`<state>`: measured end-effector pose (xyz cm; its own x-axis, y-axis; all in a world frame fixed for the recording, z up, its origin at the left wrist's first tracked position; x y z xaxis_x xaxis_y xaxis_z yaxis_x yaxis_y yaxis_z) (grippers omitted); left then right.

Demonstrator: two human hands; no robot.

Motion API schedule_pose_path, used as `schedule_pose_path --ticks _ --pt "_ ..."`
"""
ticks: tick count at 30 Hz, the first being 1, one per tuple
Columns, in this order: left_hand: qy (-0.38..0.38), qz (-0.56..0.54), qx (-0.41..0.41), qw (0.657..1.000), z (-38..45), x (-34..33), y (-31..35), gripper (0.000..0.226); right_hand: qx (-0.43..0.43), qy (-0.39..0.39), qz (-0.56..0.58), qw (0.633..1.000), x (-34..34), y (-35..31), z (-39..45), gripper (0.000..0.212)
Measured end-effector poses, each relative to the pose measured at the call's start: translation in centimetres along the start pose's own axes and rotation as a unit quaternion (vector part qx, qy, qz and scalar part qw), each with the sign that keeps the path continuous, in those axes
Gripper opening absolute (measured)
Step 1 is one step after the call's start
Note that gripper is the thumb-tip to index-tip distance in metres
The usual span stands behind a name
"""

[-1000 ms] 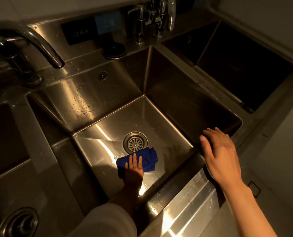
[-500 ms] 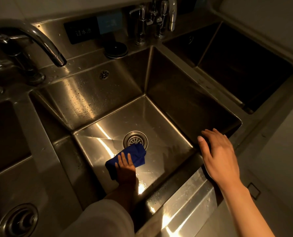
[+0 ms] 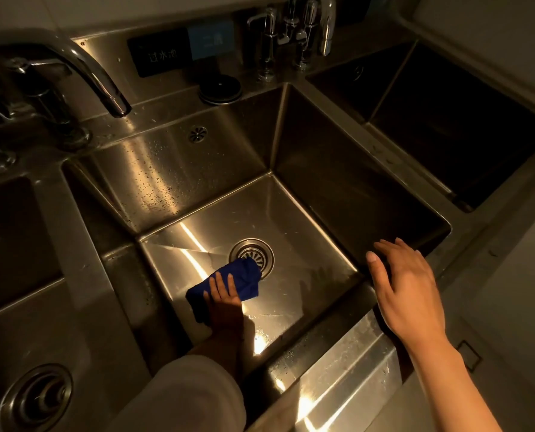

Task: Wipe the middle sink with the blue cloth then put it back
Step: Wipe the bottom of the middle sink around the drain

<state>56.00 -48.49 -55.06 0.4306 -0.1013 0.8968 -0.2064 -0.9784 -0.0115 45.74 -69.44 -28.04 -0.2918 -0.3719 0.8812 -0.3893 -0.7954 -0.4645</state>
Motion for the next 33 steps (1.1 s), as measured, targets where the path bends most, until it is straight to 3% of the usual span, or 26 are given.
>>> schedule_pose_path --ticks 12,33 --pt "-0.017 0.038 0.029 0.999 3.5 2.1 -0.8 0.068 0.003 0.003 -0.002 1.0 0.0 0.0 0.1 0.053" --pt "-0.02 0.036 -0.001 0.999 6.6 4.8 -1.5 0.068 0.002 0.0 -0.006 1.0 -0.2 0.2 0.1 0.051"
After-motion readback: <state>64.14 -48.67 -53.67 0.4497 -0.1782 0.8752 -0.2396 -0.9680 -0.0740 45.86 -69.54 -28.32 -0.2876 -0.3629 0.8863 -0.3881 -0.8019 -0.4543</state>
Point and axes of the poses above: each hand's wrist, its own z-axis towards the middle knuckle, its own x-axis out of the back of the hand, y = z × x, the point moved 2 cm from there along z, towards the middle knuckle, and after that the axes turned 7 degrees about z, right-handed, at the moved point
